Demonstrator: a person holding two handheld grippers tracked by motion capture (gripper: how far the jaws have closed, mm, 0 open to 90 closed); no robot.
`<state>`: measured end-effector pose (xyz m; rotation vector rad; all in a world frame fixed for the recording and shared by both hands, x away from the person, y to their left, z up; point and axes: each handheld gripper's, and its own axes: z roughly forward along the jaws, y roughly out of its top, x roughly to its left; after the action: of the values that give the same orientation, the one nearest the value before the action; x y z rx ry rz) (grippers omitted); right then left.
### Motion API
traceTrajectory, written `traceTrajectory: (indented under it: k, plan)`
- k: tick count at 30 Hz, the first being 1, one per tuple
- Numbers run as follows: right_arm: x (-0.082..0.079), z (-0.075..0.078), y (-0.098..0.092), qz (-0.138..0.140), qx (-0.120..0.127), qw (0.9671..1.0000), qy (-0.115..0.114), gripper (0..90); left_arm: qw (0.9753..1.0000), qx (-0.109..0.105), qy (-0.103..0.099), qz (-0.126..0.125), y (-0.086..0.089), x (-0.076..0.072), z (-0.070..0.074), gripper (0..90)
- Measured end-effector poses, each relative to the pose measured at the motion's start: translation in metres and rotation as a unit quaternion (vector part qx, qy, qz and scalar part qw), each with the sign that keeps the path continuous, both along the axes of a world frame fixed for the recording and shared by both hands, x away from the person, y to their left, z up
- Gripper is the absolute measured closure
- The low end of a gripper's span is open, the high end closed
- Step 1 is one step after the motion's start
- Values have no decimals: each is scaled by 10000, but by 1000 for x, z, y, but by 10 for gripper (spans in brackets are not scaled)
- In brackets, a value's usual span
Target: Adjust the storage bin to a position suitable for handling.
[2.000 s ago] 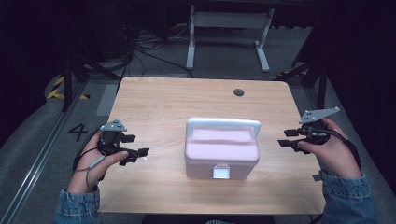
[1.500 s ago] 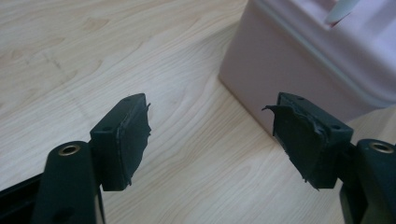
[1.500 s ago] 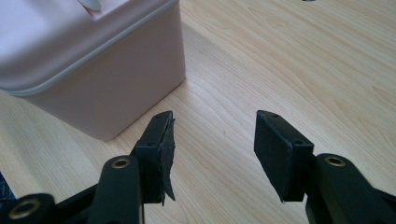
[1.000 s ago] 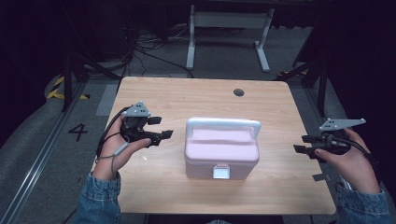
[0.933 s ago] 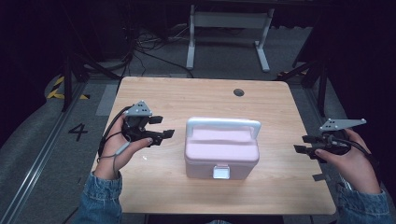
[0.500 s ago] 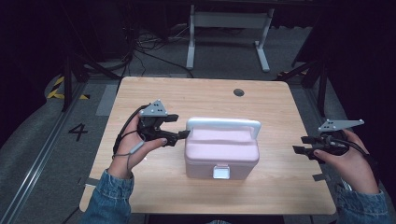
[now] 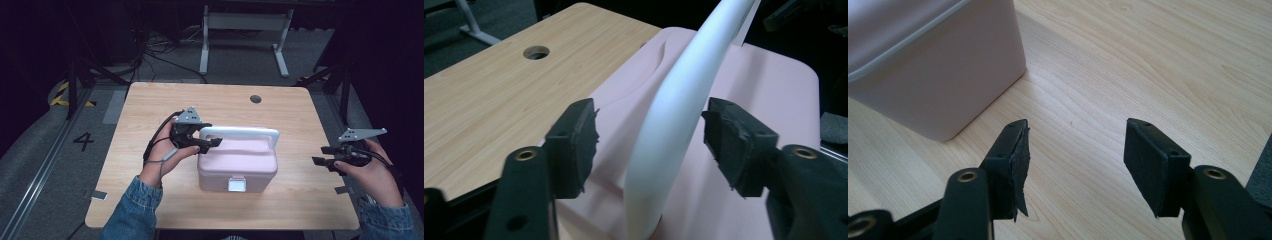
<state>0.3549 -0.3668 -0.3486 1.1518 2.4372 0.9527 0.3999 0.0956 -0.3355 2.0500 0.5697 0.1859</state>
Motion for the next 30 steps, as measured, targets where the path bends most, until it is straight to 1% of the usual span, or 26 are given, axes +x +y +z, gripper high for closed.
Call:
traceTrajectory:
  k: [1,3,5,6,7,8,10,11,13,14,15,17,20,21,22,24,27,30]
  plan:
    - [0,0,0,4,1,10000,1,449,10000,-11,8,-10,-2,0,0,410]
    - [0,0,0,1,-5,10000,-9,447,10000,17,12,-72,-4,1,-1,476]
    - [0,0,0,-2,-11,10000,-10,444,9999,59,-16,-128,-6,0,1,569]
    - [0,0,0,-2,-7,10000,-7,442,9999,48,-1,-116,-6,-2,2,655]
    - [-1,0,0,-9,-15,10000,-1,441,9999,48,-22,-112,-6,-3,3,679]
    - [0,0,0,-3,-27,10000,-7,440,9999,89,-78,-88,-6,-4,5,711]
    - [0,0,1,16,-22,10000,-13,440,9993,303,-220,-18,-6,-4,8,759]
    - [-1,0,1,15,-31,10000,-13,440,9990,356,-254,16,-7,-5,8,770]
    - [-1,0,2,22,-23,10000,-4,440,9987,428,-292,2,-8,-6,10,782]
    - [-1,0,2,22,-23,10000,-4,440,9987,428,-292,2,-8,-6,10,783]
    - [-1,0,3,44,-19,10000,-23,440,9984,474,-318,-9,-8,-6,12,784]
    - [-1,0,3,48,-17,10000,-25,440,9984,471,-308,0,-8,-6,13,784]
    - [-1,0,4,58,32,10000,-10,446,9994,304,-163,-43,-8,-3,14,784]
    - [-1,0,5,104,120,9999,10,453,9995,286,-161,-44,-7,-2,14,783]
    - [-1,1,5,164,184,9997,25,459,9997,217,-123,-32,-7,0,14,783]
    - [-2,3,8,271,287,9992,5,471,9998,158,-109,-30,-6,3,16,784]
    - [-4,6,10,373,381,9986,-64,488,9999,146,-65,22,-6,6,19,784]
    - [-7,9,13,466,486,9977,-101,503,9999,103,70,-25,-6,9,23,783]
